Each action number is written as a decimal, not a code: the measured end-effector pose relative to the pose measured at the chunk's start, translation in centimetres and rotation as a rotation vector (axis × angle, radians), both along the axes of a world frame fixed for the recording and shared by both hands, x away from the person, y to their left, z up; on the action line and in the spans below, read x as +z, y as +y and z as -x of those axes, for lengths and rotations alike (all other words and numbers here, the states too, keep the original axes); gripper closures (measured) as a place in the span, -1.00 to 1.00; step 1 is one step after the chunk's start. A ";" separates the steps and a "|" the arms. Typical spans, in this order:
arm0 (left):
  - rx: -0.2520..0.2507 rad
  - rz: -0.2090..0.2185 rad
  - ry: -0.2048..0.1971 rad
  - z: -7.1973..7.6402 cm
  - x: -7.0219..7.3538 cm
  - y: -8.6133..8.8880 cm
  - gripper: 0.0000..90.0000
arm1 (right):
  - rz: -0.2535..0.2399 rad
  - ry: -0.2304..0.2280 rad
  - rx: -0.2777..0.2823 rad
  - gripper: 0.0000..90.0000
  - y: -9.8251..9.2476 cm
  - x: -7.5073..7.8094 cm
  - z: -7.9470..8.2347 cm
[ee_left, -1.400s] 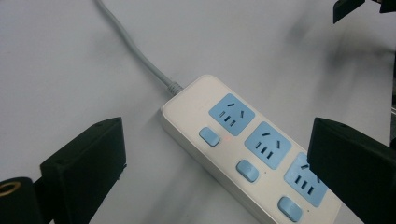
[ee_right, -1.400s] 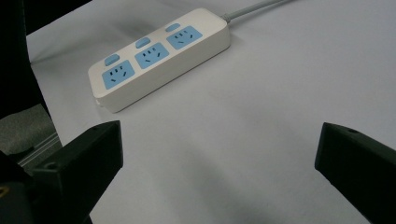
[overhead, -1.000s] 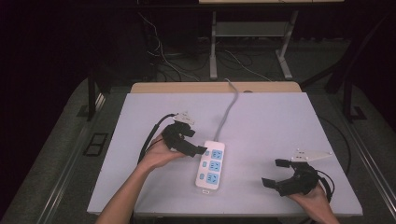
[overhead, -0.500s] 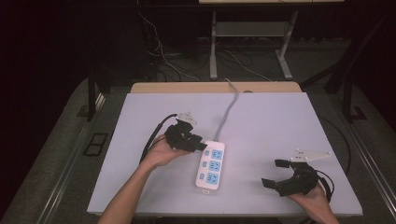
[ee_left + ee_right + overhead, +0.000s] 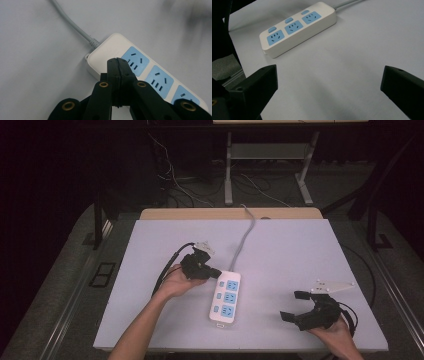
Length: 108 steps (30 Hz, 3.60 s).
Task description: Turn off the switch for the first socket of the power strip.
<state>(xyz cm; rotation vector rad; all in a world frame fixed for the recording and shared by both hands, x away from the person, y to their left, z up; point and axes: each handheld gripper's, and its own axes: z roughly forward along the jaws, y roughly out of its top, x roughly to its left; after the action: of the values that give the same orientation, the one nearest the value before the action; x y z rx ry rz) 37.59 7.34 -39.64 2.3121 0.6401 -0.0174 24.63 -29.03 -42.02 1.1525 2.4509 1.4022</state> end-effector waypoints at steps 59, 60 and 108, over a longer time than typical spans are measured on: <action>-0.052 -0.050 0.032 -0.1 -1.7 -1.6 0.99 | 0.029 0.009 0.020 -0.98 0.4 -0.2 0.1; -0.050 -0.054 0.032 -0.1 -1.6 -1.7 0.99 | 0.029 0.008 0.020 -0.98 0.4 -0.2 0.1; 0.058 0.112 -0.037 2.0 2.1 3.7 -0.41 | 0.022 0.007 0.015 -0.98 0.4 -0.1 0.1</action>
<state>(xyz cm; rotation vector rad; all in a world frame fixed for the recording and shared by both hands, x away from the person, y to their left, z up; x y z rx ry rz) 35.64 11.01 -37.54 2.1805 0.6707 0.0166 24.48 -28.62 -42.15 1.1391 2.4784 1.3737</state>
